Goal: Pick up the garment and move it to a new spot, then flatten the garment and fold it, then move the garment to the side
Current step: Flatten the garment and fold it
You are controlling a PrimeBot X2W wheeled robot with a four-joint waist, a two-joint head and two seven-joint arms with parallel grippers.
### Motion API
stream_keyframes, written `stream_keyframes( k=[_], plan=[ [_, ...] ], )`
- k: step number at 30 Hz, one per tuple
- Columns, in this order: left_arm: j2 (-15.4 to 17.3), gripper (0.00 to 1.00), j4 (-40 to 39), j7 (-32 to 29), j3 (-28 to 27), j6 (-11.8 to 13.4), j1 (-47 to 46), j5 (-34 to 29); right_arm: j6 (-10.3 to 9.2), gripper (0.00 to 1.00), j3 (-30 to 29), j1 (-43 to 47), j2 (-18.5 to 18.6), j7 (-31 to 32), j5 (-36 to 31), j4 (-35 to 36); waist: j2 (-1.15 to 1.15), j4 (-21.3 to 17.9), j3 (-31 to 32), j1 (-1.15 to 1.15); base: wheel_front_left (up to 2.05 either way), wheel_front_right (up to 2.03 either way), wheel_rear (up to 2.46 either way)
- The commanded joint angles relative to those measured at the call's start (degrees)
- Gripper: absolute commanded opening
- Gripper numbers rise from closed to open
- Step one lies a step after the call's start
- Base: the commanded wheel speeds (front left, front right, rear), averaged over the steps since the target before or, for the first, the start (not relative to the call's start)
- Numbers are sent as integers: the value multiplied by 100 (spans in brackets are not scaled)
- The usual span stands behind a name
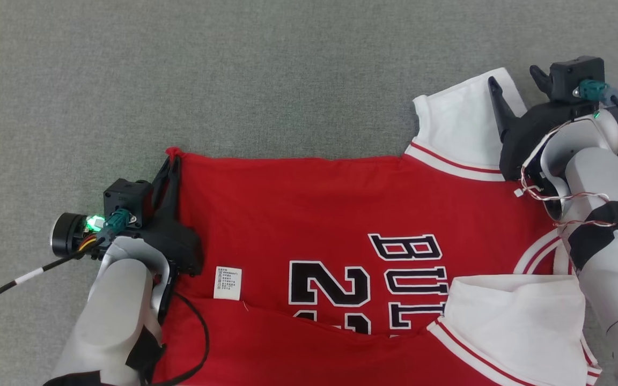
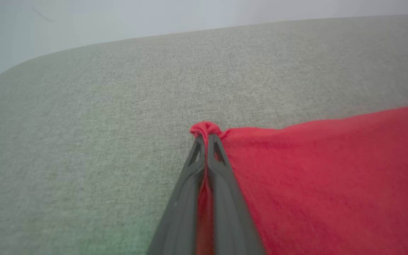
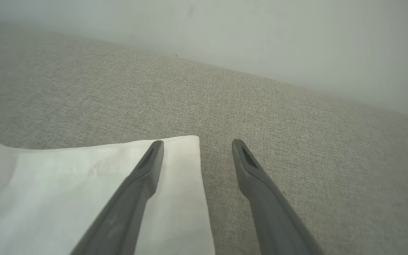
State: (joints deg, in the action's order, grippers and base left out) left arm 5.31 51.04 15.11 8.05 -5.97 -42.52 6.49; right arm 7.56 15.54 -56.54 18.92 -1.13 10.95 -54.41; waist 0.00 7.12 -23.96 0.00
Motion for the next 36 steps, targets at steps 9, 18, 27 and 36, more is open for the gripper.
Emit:
stream_keyframes(
  k=[9, 18, 27, 36],
  plan=[
    [17, 0, -158, 2, -28, 62, -83, 51, -16, 0, 293, -407, 158, -79, 164, -316, 0, 68, -158, 0, 0, 0, 0],
    [111, 0, -657, 8, -144, 129, 176, 39, -16, 0, -197, -601, 225, -918, 54, -679, 0, -35, -91, 0, 0, 0, 0],
    [217, 0, -910, 8, -222, 101, 335, 0, -16, 0, -424, -531, 25, -1322, -25, -749, 0, -206, 74, 0, 0, 0, 0],
    [284, 0, -1048, 9, -365, 101, 806, 17, -16, 0, -818, 106, -263, -1408, 421, -240, 0, -449, 485, 0, 0, 0, 0]
  ],
)
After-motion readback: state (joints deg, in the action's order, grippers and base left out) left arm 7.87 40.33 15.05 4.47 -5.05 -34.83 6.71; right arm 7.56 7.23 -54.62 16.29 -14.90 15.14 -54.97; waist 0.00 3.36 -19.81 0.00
